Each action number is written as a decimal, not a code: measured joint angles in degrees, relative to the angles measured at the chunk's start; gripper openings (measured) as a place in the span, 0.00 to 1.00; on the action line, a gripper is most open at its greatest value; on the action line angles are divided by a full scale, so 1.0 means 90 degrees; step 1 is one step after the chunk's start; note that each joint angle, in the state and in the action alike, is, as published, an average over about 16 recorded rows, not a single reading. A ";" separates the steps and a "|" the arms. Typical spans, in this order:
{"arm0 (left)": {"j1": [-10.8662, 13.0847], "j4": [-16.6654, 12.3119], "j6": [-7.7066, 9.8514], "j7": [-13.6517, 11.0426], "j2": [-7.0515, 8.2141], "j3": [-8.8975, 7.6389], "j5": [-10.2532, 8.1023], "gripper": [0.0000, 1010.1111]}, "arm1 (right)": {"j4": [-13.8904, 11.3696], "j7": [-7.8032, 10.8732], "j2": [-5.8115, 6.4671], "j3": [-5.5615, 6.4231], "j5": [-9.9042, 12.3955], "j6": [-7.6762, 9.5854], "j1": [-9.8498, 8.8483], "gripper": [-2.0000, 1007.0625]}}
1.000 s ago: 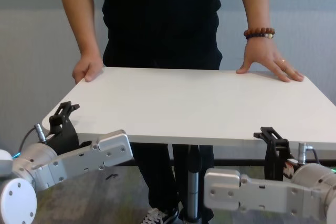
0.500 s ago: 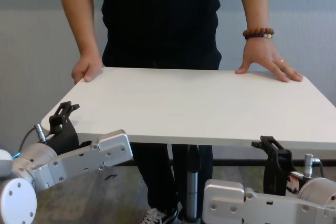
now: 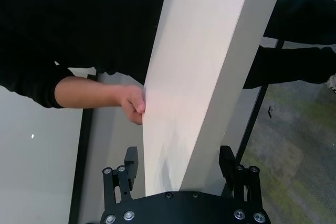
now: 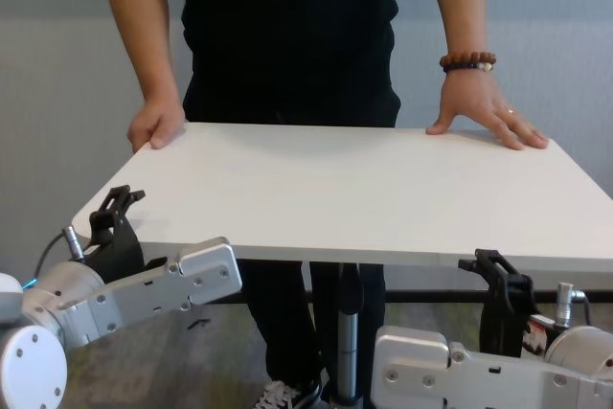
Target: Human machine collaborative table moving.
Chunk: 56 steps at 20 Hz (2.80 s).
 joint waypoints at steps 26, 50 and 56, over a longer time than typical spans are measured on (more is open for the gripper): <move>-0.0344 0.0665 -0.0067 -0.0005 -0.0194 0.0054 0.0066 0.99 | 0.0242 0.0008 -0.0082 0.0045 0.0043 -0.0013 0.0083 0.99; -0.0514 0.0980 -0.0200 -0.0180 -0.0261 0.0069 0.0167 0.99 | 0.0227 0.0015 -0.0073 0.0038 0.0042 -0.0022 0.0082 0.99; -0.0847 0.1599 -0.0364 -0.0423 -0.0401 0.0071 0.0358 0.99 | 0.0225 0.0015 -0.0072 0.0037 0.0042 -0.0023 0.0082 0.99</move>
